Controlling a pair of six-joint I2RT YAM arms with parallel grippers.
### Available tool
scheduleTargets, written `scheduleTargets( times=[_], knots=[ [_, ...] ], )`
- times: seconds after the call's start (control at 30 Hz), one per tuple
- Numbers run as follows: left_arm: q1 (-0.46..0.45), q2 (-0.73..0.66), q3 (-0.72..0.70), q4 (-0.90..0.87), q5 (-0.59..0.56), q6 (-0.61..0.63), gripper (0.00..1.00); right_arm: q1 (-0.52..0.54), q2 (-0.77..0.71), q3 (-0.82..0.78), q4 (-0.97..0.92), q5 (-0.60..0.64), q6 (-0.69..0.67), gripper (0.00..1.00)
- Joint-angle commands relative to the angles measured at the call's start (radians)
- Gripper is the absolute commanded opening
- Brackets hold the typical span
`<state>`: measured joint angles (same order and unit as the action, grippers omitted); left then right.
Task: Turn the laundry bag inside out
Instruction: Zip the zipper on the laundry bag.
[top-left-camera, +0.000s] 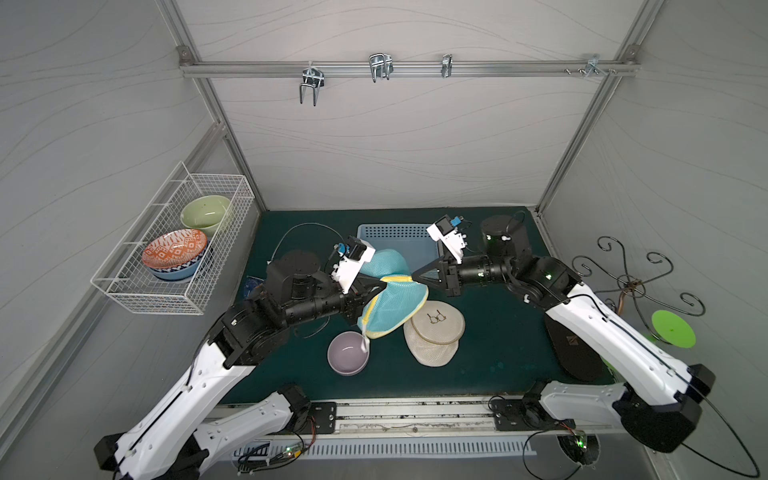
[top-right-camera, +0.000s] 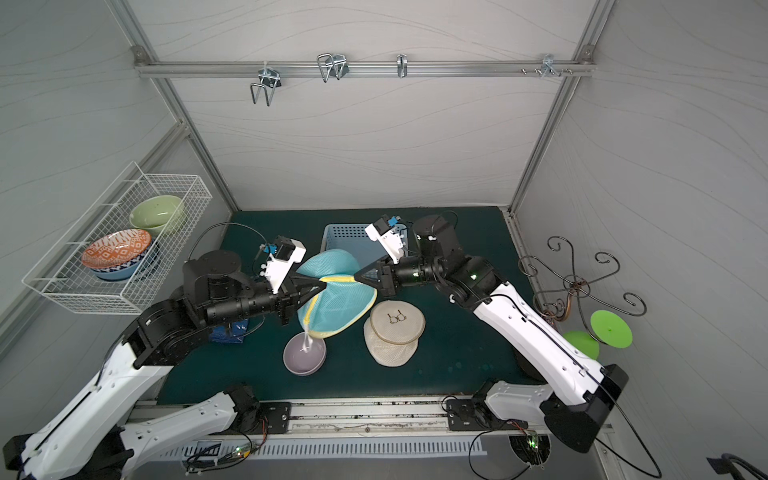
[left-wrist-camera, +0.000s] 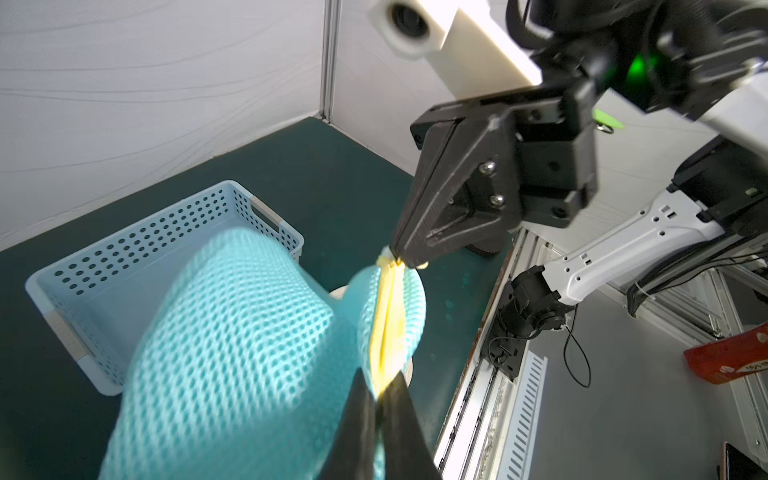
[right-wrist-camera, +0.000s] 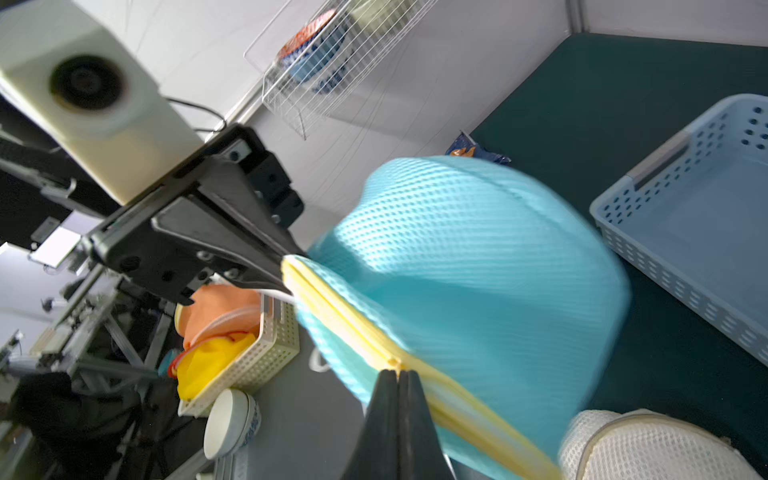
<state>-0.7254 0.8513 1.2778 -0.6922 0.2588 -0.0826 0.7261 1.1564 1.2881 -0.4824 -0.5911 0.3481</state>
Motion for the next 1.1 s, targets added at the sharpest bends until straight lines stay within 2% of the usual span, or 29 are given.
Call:
scheduleTargets(
  times=[0.0,0.1,0.3,0.37,0.43,0.47,0.5,0.57,0.63,0.73,0.77,0.83,0.97,1.07],
  knots=[
    [0.006,-0.046,0.075,0.087,-0.051,-0.010,0.00,-0.044,-0.067,-0.085,0.036,0.004,0.041,0.00],
    [0.006,-0.069,0.080,0.075,-0.092,-0.001,0.00,-0.080,-0.116,-0.162,0.067,-0.019,0.066,0.00],
    [0.006,-0.124,0.036,0.123,-0.195,-0.028,0.00,-0.082,-0.181,-0.297,0.114,-0.026,0.124,0.00],
    [0.007,-0.124,0.028,0.121,-0.178,-0.028,0.00,-0.083,-0.194,-0.312,0.136,-0.025,0.144,0.00],
    [0.007,-0.086,0.047,0.069,-0.081,-0.020,0.00,-0.083,-0.162,-0.243,0.128,-0.068,0.115,0.00],
    [0.007,-0.055,0.061,0.033,-0.043,-0.017,0.08,-0.083,-0.131,-0.190,0.088,-0.100,0.075,0.00],
    [0.007,-0.025,0.076,-0.012,0.005,-0.008,0.23,-0.082,-0.097,-0.099,0.052,-0.119,0.040,0.00],
    [0.006,0.001,0.068,-0.044,0.068,-0.006,0.28,-0.078,-0.026,0.046,-0.024,-0.175,-0.016,0.00],
    [0.006,-0.023,0.034,0.001,0.078,-0.018,0.32,-0.056,0.033,0.166,-0.108,-0.194,-0.078,0.00],
    [0.007,-0.043,0.051,0.016,0.047,0.011,0.49,-0.028,0.094,0.273,-0.205,-0.210,-0.161,0.00],
    [0.006,-0.037,0.074,0.010,0.051,0.027,0.57,-0.022,0.110,0.287,-0.219,-0.209,-0.177,0.00],
    [0.007,-0.004,0.122,-0.020,0.069,0.058,0.97,-0.005,0.130,0.303,-0.236,-0.218,-0.206,0.00],
    [0.006,0.059,0.203,-0.067,0.087,0.122,0.98,0.023,0.169,0.342,-0.340,-0.175,-0.328,0.00],
    [0.006,0.095,0.258,-0.095,0.051,0.188,0.98,0.029,0.174,0.332,-0.375,-0.186,-0.392,0.00]
  ],
)
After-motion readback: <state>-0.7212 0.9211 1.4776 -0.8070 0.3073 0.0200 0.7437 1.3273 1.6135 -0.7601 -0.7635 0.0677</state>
